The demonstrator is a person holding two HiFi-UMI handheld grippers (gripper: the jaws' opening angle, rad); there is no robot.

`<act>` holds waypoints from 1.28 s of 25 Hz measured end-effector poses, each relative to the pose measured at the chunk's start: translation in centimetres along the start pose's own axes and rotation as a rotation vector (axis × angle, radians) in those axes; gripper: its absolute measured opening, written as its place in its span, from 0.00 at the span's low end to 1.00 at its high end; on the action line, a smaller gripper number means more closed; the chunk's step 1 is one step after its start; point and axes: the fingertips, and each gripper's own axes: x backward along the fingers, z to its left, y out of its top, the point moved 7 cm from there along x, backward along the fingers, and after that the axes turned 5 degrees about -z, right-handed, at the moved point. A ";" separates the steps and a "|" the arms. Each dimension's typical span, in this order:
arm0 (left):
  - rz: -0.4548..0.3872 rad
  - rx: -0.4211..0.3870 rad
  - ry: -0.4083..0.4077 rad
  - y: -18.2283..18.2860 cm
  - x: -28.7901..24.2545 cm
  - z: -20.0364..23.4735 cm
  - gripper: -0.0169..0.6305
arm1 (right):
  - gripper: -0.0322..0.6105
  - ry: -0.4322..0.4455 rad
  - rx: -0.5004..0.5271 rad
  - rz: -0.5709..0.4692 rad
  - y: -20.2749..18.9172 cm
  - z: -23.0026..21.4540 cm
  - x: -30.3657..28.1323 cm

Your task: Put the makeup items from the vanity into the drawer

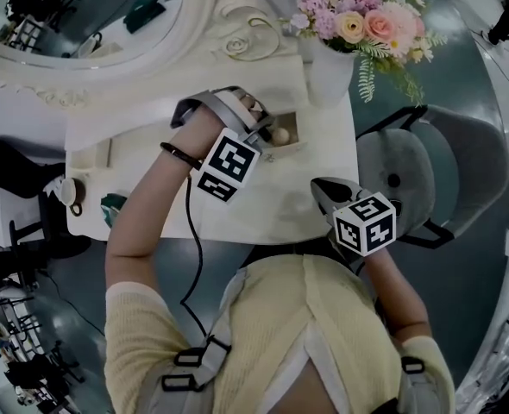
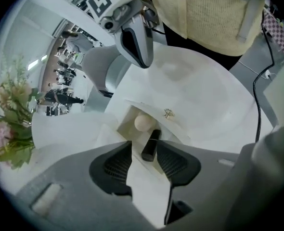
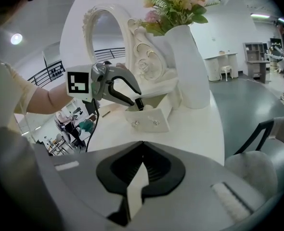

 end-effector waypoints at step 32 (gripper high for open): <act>-0.561 1.289 0.723 -0.8 7.9 -5.8 0.22 | 0.05 0.074 0.072 0.011 2.0 1.4 -1.7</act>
